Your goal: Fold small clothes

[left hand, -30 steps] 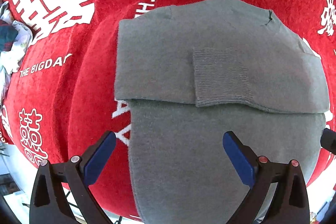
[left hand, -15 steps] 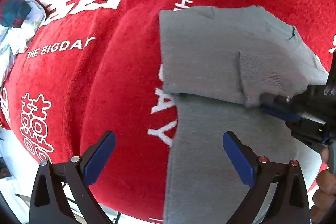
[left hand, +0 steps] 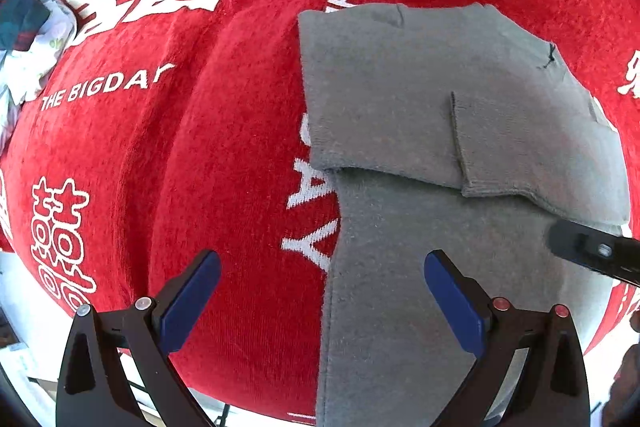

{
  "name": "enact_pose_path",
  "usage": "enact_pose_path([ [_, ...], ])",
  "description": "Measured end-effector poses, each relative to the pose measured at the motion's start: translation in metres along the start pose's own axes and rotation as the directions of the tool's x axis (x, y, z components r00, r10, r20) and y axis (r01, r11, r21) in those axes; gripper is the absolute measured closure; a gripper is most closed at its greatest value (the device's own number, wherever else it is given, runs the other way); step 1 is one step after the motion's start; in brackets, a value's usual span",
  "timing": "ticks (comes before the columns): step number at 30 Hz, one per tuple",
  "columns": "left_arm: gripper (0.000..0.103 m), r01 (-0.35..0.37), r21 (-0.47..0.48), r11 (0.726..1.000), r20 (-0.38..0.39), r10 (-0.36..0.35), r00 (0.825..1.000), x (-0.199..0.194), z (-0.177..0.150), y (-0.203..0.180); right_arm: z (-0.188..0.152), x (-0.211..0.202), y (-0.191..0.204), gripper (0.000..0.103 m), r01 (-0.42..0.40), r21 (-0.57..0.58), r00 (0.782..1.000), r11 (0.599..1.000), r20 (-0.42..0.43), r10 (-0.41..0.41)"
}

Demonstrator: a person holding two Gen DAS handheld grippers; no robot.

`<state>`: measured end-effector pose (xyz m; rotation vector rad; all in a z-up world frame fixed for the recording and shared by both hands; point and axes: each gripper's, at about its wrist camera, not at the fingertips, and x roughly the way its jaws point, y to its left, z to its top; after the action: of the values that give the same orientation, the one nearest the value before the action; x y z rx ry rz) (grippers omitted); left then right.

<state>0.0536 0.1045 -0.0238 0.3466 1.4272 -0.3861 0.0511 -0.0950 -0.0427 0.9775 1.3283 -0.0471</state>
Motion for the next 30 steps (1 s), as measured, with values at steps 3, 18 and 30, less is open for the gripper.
enact_pose_path([
  [3, 0.001, 0.007, 0.024, 1.0, -0.001, -0.007, 1.0, 0.001, -0.001, -0.004, -0.009, -0.019, -0.015, 0.037, 0.042, 0.003, 0.999, 0.999, 0.026, -0.042],
  [18, 0.001, 0.008, 0.086, 0.996, -0.038, -0.005, 0.999, 0.008, -0.038, -0.024, -0.055, -0.05, -0.082, 0.037, 0.098, 0.061, 0.994, 0.993, 0.037, -0.101],
  [30, 0.001, 0.05, 0.043, 0.998, -0.08, -0.046, 0.996, 0.004, -0.117, -0.03, -0.12, -0.081, -0.146, 0.037, 0.089, 0.014, 0.996, 0.996, 0.017, -0.089],
])
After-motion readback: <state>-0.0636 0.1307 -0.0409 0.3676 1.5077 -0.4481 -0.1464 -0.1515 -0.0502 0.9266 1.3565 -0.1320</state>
